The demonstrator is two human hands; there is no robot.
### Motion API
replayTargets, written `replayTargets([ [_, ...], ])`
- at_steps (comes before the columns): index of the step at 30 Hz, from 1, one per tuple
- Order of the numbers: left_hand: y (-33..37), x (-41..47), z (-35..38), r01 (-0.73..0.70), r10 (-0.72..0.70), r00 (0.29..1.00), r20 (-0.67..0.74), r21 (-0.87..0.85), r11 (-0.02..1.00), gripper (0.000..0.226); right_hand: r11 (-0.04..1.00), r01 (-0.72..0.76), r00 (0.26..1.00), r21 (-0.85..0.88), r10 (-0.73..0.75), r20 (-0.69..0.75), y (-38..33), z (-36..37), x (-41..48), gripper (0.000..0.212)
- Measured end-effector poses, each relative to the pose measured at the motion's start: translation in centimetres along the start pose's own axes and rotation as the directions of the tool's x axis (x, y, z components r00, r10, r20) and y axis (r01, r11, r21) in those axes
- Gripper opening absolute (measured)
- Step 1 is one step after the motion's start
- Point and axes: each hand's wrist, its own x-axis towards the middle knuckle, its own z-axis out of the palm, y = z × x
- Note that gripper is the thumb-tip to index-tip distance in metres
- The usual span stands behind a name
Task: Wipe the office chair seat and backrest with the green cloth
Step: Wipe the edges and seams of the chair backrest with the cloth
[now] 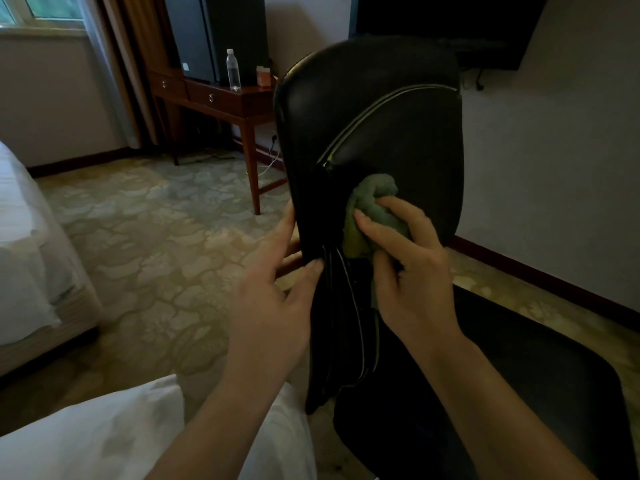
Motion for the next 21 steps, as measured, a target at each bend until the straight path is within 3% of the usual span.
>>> replayTargets([
  [21,-0.3,0.3,0.4,0.018,-0.020,0.999,-0.044,-0.045,0.999,0.064,1.000,0.001,1.000,0.001,-0.001,0.010,0.7,-0.3,0.5,0.040],
])
